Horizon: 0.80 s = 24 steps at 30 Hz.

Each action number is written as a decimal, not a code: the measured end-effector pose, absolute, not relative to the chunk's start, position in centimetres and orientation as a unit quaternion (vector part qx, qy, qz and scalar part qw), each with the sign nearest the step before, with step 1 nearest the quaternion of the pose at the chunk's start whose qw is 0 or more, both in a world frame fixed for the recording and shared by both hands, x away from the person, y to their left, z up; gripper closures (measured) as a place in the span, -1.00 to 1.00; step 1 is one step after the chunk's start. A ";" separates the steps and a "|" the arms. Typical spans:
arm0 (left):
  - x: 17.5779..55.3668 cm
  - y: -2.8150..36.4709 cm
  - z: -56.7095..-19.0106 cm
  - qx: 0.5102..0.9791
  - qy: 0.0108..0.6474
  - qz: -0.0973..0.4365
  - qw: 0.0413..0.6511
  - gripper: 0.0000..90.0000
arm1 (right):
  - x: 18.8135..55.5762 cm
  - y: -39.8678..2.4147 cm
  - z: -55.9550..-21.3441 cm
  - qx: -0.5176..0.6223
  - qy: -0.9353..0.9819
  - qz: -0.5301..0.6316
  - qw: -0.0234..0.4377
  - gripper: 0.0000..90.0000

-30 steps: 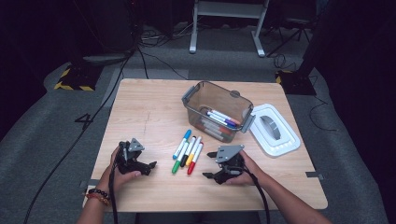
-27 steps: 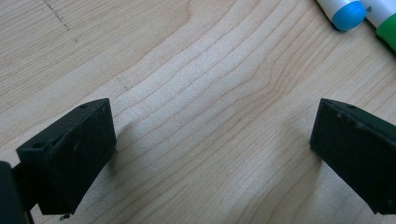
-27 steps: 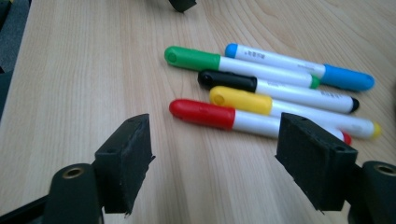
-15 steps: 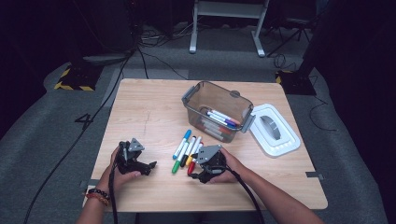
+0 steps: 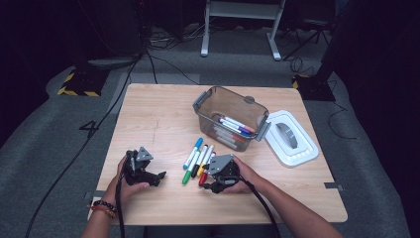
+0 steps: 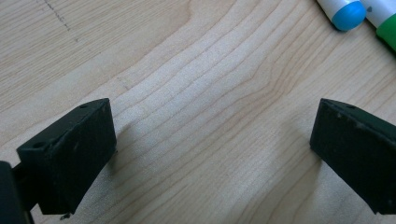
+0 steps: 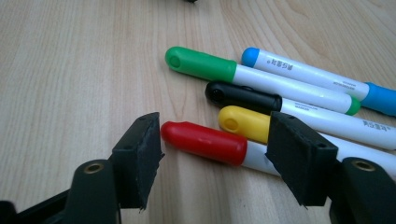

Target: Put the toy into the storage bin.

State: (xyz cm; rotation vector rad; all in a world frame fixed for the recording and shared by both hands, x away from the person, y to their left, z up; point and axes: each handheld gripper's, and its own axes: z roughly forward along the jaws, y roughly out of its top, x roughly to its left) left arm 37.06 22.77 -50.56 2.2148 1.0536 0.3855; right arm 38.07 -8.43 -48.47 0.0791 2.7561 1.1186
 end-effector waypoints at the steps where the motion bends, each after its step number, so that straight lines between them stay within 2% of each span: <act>1: 37.1 22.8 -50.6 0.844 0.401 0.147 0.324 -0.99 | 38.2 -8.4 -48.6 0.028 0.923 0.375 0.079 -0.21; 5: 37.1 22.8 -50.6 0.845 0.400 0.147 0.324 -0.99 | 38.3 -8.3 -49.1 0.025 0.929 0.362 0.070 -0.18; 9: 37.1 22.8 -50.6 0.846 0.398 0.148 0.323 -0.99 | 38.2 -8.6 -49.1 0.026 0.932 0.357 0.054 -0.06; 12: 37.1 22.8 -50.6 0.845 0.398 0.148 0.323 -0.99 | 38.2 -9.3 -49.1 0.031 0.933 0.357 0.033 0.17; 18: 37.1 22.8 -50.5 0.846 0.399 0.147 0.323 -0.99 | 38.1 -11.1 -49.1 0.037 0.932 0.360 -0.005 0.45; 21: 37.1 22.8 -50.6 0.846 0.399 0.146 0.323 -0.99 | 37.6 -11.9 -49.0 0.019 0.934 0.356 0.000 0.44; 22: 37.1 22.8 -50.6 0.846 0.398 0.148 0.323 -0.99 | 37.4 -11.9 -49.0 0.013 0.936 0.353 0.002 0.32; 24: 37.1 22.8 -50.6 0.846 0.399 0.149 0.323 -0.99 | 37.3 -11.9 -49.0 0.010 0.936 0.352 0.002 0.23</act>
